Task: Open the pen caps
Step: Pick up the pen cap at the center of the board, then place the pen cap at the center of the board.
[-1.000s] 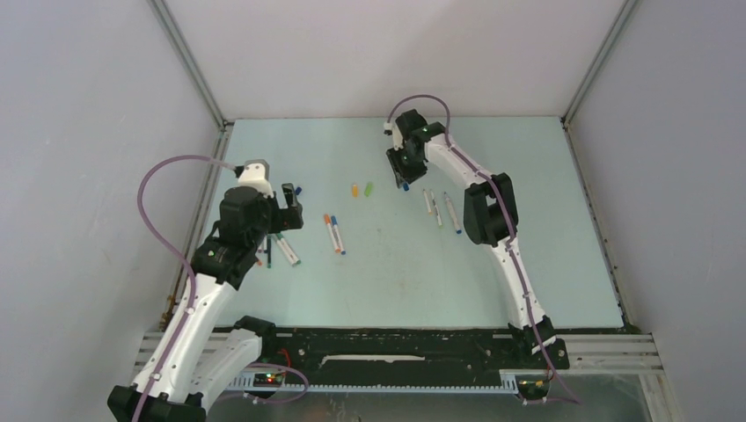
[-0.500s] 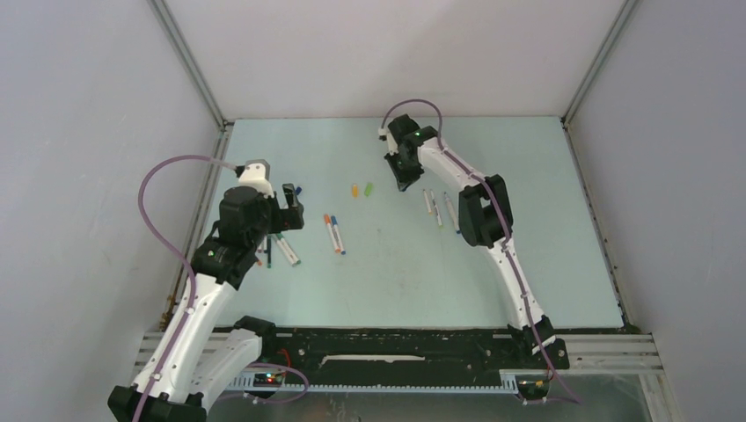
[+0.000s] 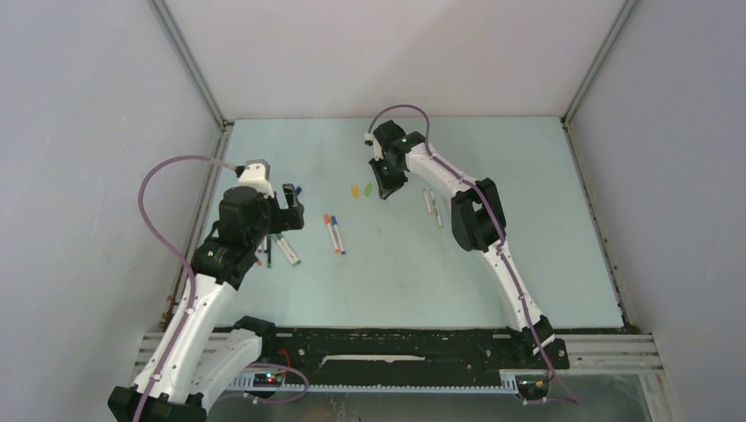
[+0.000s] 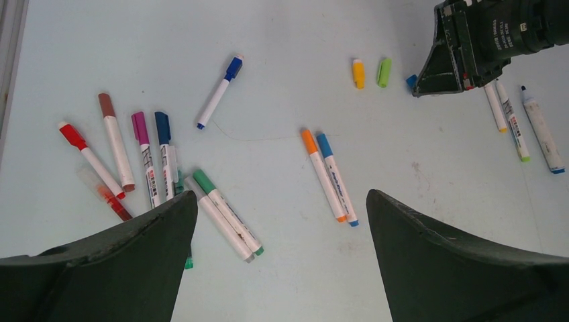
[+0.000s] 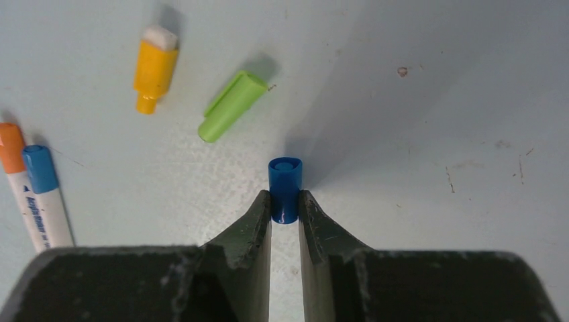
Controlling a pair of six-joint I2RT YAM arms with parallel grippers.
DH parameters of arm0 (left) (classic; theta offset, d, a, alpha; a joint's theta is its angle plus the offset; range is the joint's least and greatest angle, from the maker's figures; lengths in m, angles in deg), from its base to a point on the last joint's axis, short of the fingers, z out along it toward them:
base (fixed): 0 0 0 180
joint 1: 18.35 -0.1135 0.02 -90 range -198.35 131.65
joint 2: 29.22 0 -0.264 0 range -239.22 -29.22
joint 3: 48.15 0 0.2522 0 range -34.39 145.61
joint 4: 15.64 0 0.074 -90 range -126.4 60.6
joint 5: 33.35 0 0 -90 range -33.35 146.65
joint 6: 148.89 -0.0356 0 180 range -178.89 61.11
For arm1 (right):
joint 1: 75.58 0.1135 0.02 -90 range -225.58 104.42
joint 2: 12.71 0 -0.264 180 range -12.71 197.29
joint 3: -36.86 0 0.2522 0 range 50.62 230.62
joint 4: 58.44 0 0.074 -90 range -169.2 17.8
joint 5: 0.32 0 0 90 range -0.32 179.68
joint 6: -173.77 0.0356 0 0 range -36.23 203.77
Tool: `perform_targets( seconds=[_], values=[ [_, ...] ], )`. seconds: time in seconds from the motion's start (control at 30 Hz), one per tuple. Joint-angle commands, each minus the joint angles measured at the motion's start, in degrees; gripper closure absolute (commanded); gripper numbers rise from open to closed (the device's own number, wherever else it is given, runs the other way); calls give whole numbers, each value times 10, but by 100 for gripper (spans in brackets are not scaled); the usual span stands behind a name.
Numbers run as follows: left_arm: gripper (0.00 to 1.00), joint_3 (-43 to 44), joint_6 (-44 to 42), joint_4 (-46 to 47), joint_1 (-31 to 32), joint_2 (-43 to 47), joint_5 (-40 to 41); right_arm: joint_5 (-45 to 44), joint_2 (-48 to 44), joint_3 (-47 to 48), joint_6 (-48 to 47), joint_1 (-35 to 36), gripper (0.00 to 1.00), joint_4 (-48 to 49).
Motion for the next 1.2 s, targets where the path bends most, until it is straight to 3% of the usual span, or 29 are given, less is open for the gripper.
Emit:
perform_targets(
  seconds=[0.0,0.4,0.93,1.17],
  values=[
    [2,0,-11,10,-6,6,-8,14,5,39,50,-4,91,39],
    [2,0,-11,10,-9,5,-10,58,12,23,90,-6,84,63],
    [2,0,-11,10,-10,3,-11,35,24,14,96,-10,80,64],
    [2,0,-10,10,-11,1,-13,43,21,13,94,-10,72,64]
  ],
)
